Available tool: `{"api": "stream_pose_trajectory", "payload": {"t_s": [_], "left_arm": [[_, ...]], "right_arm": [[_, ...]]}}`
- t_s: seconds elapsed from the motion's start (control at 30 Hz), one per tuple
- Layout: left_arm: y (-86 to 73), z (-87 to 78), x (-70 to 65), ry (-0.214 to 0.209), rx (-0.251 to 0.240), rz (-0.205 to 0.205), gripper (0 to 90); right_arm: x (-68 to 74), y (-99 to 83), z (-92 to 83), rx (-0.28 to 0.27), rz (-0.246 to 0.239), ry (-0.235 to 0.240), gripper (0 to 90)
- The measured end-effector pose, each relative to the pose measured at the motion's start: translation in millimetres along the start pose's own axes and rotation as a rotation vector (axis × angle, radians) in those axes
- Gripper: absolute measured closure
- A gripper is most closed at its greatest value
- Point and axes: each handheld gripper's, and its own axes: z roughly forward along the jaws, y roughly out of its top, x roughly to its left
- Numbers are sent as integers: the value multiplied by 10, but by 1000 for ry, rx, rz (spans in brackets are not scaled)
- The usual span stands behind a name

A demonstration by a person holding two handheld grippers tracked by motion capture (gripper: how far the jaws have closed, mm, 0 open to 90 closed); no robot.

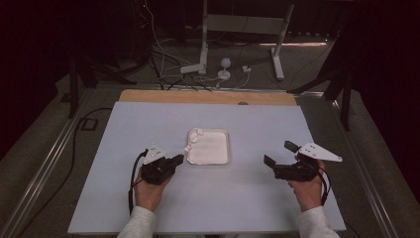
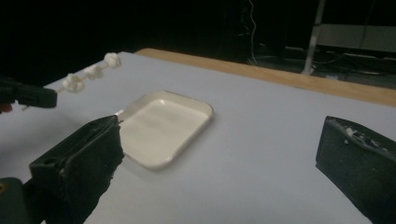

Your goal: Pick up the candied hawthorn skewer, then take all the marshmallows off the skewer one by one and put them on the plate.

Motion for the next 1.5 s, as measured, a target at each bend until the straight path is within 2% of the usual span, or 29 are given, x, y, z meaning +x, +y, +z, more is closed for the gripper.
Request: {"api": "stream_pose_trajectory", "payload": {"t_s": [0.4, 0.8, 0.9, 1.03, 1.2, 1.23, 1.3, 1.4, 1.5], "left_arm": [[21, -22, -82, -24, -19, 28, 895], [28, -5, -158, -53, -26, 60, 895], [24, -15, -171, -57, -31, 63, 895], [28, -15, -170, -65, -41, 64, 895], [26, -16, -179, -67, -47, 67, 895], [26, -13, -181, -70, -49, 69, 895], [25, -9, -192, -75, -51, 73, 895], [25, -6, -225, -88, -60, 88, 895], [23, 3, -246, -105, -67, 102, 895]], "right_arm": [[218, 296, 397, 26, -14, 79, 0], [399, 438, 723, 45, 12, 149, 0], [437, 483, 832, 57, 39, 172, 0], [452, 515, 913, 72, 94, 210, 82], [516, 531, 998, 102, 104, 294, 225], [516, 531, 998, 102, 104, 294, 225], [580, 533, 1052, 109, 101, 302, 316], [617, 525, 1121, 123, 139, 302, 411], [629, 510, 1200, 155, 183, 307, 455]]}}
